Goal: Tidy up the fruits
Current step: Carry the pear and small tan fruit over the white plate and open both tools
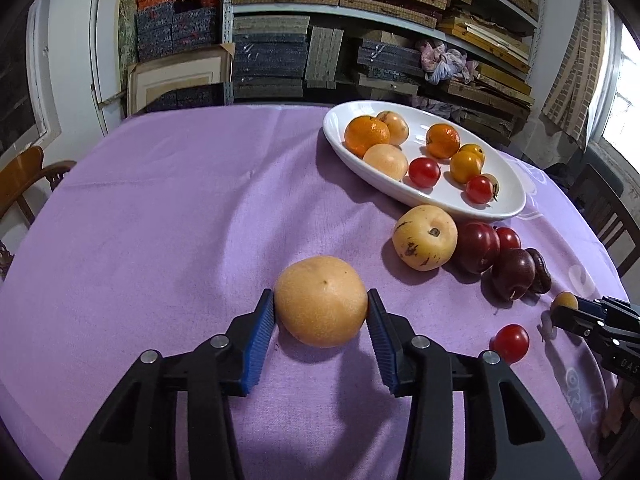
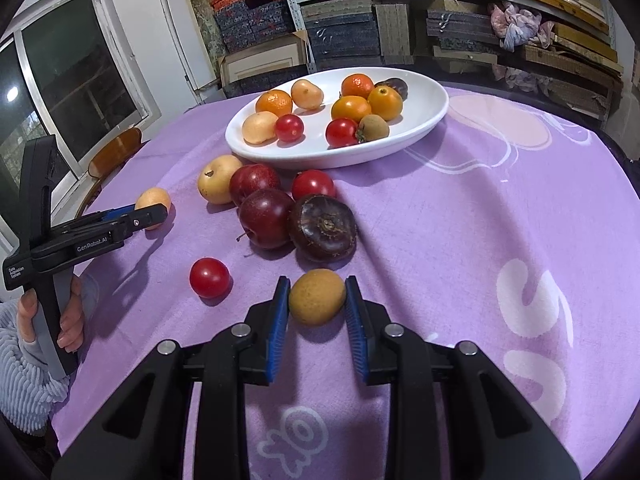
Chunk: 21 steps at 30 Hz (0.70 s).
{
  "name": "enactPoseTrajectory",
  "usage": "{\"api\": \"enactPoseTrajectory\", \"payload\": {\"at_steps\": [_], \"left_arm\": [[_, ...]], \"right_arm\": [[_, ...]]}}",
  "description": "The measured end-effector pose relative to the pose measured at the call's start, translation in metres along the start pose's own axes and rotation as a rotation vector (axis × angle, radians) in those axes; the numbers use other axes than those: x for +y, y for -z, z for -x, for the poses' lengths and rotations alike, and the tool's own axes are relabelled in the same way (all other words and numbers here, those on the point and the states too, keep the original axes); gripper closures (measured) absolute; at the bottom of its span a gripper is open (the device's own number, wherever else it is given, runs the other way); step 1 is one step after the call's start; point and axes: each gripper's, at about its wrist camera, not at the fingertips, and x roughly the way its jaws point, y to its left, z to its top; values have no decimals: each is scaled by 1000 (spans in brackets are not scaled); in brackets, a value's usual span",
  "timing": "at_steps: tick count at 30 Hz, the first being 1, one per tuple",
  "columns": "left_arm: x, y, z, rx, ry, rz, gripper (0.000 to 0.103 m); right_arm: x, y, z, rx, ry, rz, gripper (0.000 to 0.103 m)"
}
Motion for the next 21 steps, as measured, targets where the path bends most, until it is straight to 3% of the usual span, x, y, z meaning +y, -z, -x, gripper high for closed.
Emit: {"api": "enactPoseTrajectory", "payload": {"at_steps": [6, 9, 15, 21], "left_arm": [[-19, -11, 41, -164, 41, -54, 57], [-26, -28, 51, -187, 72, -71, 57], [-49, -81, 23, -143, 70, -92, 57], [-68, -98, -41, -1, 123, -52, 57]], "right_arm": [[1, -5, 21, -82, -25, -3, 76], [-3, -12, 33, -111, -35, -20, 76], [-16, -61, 43, -133, 39, 8, 76], [-25, -111, 14, -124, 78, 12, 76]]}}
